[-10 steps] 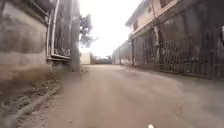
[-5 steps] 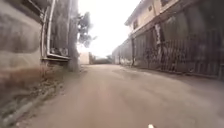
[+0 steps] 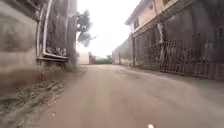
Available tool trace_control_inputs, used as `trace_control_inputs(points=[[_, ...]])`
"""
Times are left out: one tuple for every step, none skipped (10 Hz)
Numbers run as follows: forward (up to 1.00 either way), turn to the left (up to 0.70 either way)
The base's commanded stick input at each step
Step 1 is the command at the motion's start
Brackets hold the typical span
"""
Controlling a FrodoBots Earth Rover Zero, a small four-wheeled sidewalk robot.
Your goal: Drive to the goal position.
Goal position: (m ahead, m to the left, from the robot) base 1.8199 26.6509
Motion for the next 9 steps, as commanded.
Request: trace_control_inputs(points=[[0.5,0.0],[0.5,0.0],[0.5,0.0],[0.5,0.0],[0.5,0.0],[0.5,0.0],[0.5,0.0],[0.5,0.07],[0.5,0.36]])
